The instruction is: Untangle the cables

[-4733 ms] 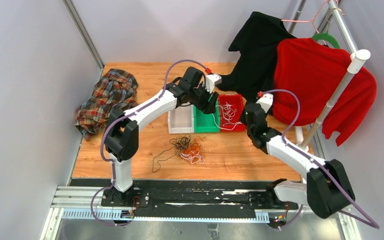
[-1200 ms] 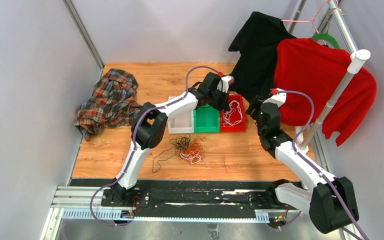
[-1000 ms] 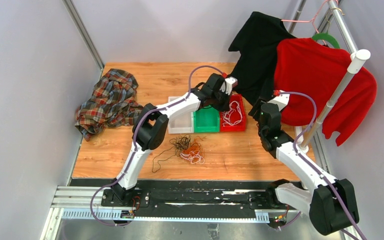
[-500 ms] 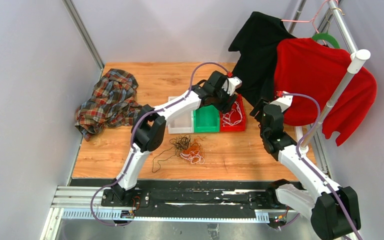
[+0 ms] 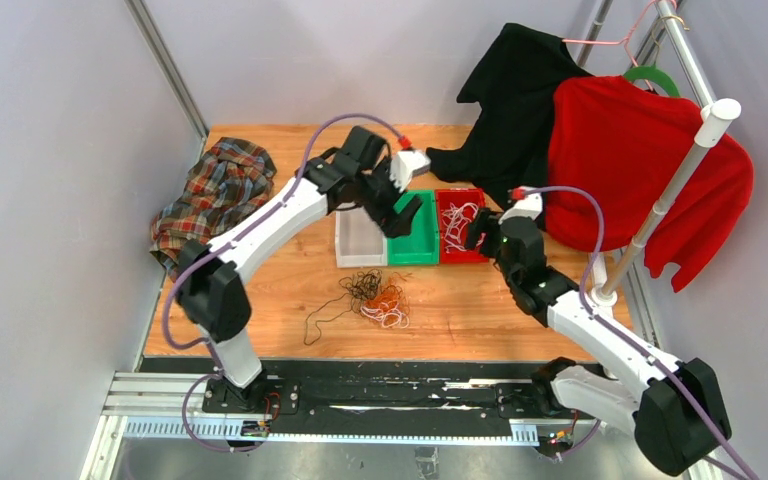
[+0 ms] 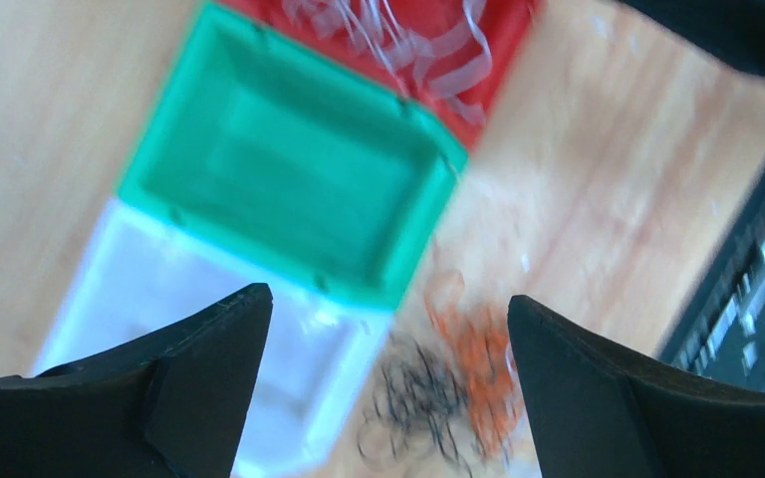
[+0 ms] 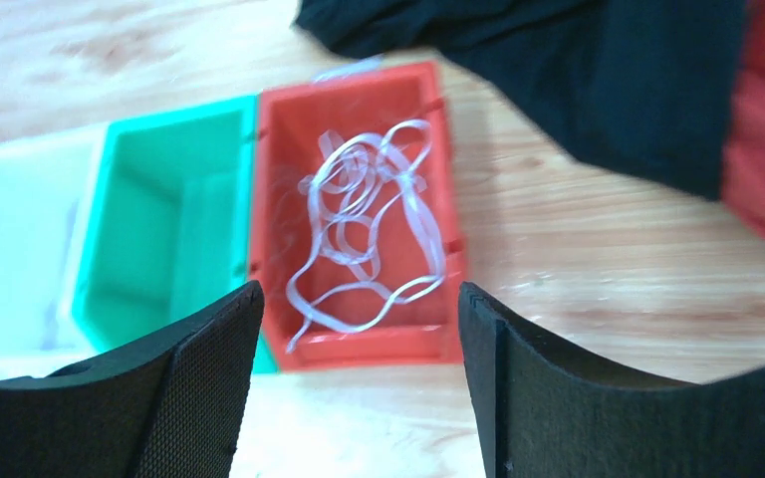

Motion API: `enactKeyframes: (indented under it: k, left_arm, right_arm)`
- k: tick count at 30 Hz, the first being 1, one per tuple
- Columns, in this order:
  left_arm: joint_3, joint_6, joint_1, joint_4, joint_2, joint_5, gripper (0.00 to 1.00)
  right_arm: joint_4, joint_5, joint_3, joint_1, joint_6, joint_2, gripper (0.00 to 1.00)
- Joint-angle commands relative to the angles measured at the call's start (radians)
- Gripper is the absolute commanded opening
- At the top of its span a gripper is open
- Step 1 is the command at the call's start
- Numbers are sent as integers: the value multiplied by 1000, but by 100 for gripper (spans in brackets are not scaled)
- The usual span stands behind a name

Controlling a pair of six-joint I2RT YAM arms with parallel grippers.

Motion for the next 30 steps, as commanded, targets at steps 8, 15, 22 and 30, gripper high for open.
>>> enactKeyframes:
  k: [8,15,22,30]
  left_arm:
    - [-497,409,-42,-239,-257,279,89]
    - [-530,487,-98,-259,-232,246,84]
    - [-526,532,-139,-257,-171,188,73]
    - [-476,447,-139,-203,-181,42,16]
  right_arm:
    - [38,-32,-138,184,40,-19,68]
    - [24,-25,-139,183,56,-24,65]
    - [16,-21,-130,184,72,-16,61]
    - [31,-33,-130,184,79,-22,46]
